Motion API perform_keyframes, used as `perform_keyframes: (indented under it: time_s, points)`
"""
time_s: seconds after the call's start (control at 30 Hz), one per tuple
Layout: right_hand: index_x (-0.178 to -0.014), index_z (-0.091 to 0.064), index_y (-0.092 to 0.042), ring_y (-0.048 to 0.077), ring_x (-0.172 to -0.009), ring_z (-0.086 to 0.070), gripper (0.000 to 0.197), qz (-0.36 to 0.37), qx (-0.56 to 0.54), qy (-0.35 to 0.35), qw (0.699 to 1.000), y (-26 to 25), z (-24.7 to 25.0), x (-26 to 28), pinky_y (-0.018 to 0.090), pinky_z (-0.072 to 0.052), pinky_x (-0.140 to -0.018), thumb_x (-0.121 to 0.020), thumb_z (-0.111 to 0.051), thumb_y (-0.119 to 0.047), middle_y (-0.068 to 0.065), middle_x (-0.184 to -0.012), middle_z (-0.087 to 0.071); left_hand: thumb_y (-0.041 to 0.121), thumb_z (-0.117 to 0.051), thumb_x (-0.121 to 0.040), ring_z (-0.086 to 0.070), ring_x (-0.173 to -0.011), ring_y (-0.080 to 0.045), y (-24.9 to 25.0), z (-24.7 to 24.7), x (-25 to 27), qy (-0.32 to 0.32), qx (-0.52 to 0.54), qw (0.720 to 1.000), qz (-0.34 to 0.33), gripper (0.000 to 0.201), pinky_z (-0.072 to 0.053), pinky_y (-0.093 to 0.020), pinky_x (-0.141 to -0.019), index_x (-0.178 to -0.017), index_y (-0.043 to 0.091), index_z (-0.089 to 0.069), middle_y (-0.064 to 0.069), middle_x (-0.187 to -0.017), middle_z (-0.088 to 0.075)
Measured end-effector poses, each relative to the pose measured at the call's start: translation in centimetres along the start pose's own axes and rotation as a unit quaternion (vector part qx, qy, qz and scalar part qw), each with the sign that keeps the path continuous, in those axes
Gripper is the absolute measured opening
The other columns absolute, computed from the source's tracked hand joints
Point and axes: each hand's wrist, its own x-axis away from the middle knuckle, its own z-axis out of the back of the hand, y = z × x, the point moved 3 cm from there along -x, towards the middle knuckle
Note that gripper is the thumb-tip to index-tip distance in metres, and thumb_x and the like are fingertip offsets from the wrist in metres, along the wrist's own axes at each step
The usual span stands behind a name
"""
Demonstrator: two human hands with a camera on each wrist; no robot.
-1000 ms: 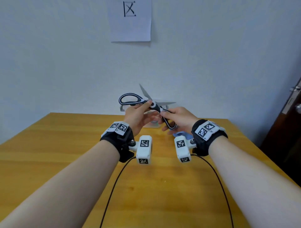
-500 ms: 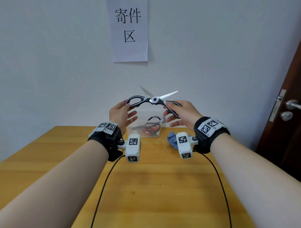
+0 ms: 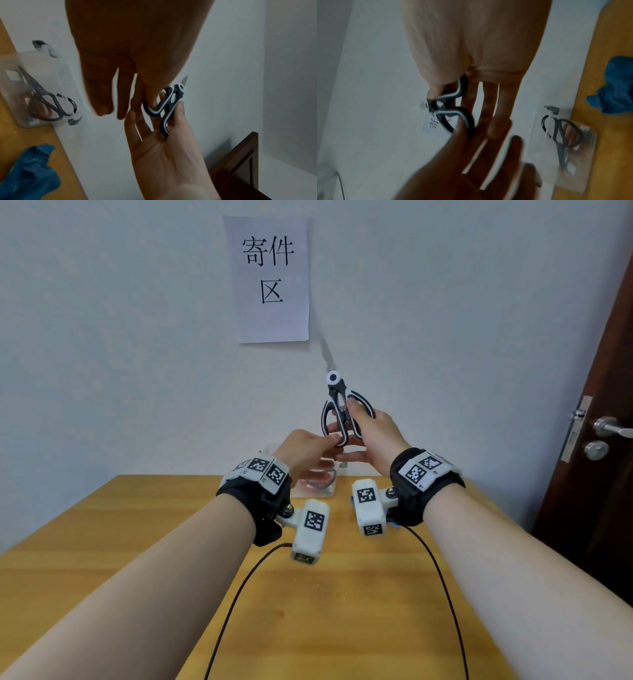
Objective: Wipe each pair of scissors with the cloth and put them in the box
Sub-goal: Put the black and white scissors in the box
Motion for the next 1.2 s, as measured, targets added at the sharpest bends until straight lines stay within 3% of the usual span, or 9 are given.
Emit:
perform_keyframes:
  time_s: [0.07,0.2,0.33,0.47,0.67,0.77,0.87,1.07,1.2]
  points:
    - [-0.111,-0.07,-0.008,0.029,-0.083,-0.075,0.038,-0.001,0.006,-0.003,1.0,-0.3,0.1,0.1,0.05,-0.064,-0.074,-0.104,-0.054,-0.041,0.011,-0.096,-0.079,0.04,-0.066,-0.099,-0.073,-0.087,-0.019,0.2,0.1,0.1,-0.009,-0.038,0.999,0.027,0.037,-0.065,-0.037,-0.079,-0.106,0.006,-0.075,-0.006,-0.104,-0.079]
    - [-0.108,-0.071,-0.011,0.029,-0.08,-0.074,0.033,-0.003,0.02,-0.005,1.0,-0.5,1.2,0.2,0.042,-0.064,-0.071,-0.102,-0.058,-0.04,0.012,-0.092,-0.079,0.058,-0.07,-0.09,-0.072,-0.103,-0.022,0.7,1.6,0.1,-0.025,-0.02,0.999,0.038,0.051,-0.061,-0.042,-0.089,-0.112,0.013,-0.075,0.0,-0.114,-0.076]
    - [-0.102,-0.072,-0.012,0.026,-0.07,-0.071,0.034,-0.036,0.03,-0.041,0.998,0.0,1.2,0.3,0.038,-0.061,-0.067,-0.097,-0.064,-0.045,0.014,-0.085,-0.076,0.046,-0.069,-0.096,-0.074,-0.099,-0.022,1.8,2.5,0.2,0.021,0.129,0.991,-0.018,0.037,-0.062,-0.039,-0.086,-0.111,0.013,-0.077,-0.003,-0.109,-0.079]
    - [-0.095,-0.071,-0.013,0.022,-0.061,-0.065,0.032,-0.063,0.027,-0.063,0.996,0.6,0.7,0.1,0.033,-0.058,-0.063,-0.095,-0.068,-0.045,0.014,-0.081,-0.074,0.036,-0.069,-0.098,-0.074,-0.094,-0.017,1.8,3.1,-0.4,0.09,0.161,0.982,-0.053,0.027,-0.061,-0.031,-0.079,-0.109,0.012,-0.077,-0.001,-0.101,-0.08]
    - [-0.092,-0.07,-0.013,0.018,-0.055,-0.058,0.032,-0.077,0.012,-0.075,0.994,2.2,0.7,-1.3,0.028,-0.052,-0.055,-0.092,-0.071,-0.045,0.013,-0.078,-0.071,0.03,-0.076,-0.093,-0.075,-0.095,-0.014,0.5,4.5,-2.3,0.135,0.209,0.968,-0.043,0.022,-0.059,-0.027,-0.076,-0.107,0.012,-0.077,-0.004,-0.102,-0.08]
    - [-0.091,-0.069,-0.012,0.019,-0.051,-0.058,0.03,-0.086,0.012,-0.078,0.993,2.9,1.1,-2.3,0.025,-0.049,-0.048,-0.093,-0.071,-0.042,0.013,-0.075,-0.07,0.029,-0.08,-0.089,-0.074,-0.09,-0.013,-0.3,5.0,-3.8,0.157,0.215,0.963,-0.033,0.023,-0.057,-0.026,-0.072,-0.104,0.012,-0.077,-0.001,-0.094,-0.079]
    - [-0.097,-0.069,-0.011,0.019,-0.05,-0.058,0.033,-0.095,0.03,-0.075,0.992,4.2,2.0,-3.8,0.024,-0.044,-0.05,-0.091,-0.072,-0.044,0.014,-0.077,-0.07,0.028,-0.081,-0.088,-0.073,-0.085,-0.011,-1.5,5.5,-5.5,0.168,0.233,0.958,-0.013,0.018,-0.055,-0.024,-0.071,-0.1,0.014,-0.077,0.002,-0.087,-0.078]
    - [-0.098,-0.068,-0.011,0.014,-0.048,-0.049,0.029,-0.114,-0.008,-0.034,0.993,6.7,3.5,-7.5,0.02,-0.024,-0.041,-0.091,-0.074,-0.039,0.011,-0.071,-0.066,0.024,-0.081,-0.088,-0.071,-0.085,-0.009,-3.2,5.7,-8.9,0.178,0.238,0.955,0.012,0.01,-0.054,-0.024,-0.073,-0.094,0.016,-0.077,0.003,-0.085,-0.079]
    - [-0.096,-0.069,-0.011,0.011,-0.055,-0.049,0.022,-0.118,-0.045,0.026,0.992,7.9,4.3,-10.5,0.021,-0.024,-0.038,-0.091,-0.076,-0.031,0.006,-0.071,-0.063,0.025,-0.079,-0.09,-0.071,-0.084,-0.01,-4.5,6.2,-11.7,0.173,0.238,0.955,0.044,0.016,-0.054,-0.024,-0.07,-0.102,0.014,-0.077,0.003,-0.089,-0.079]
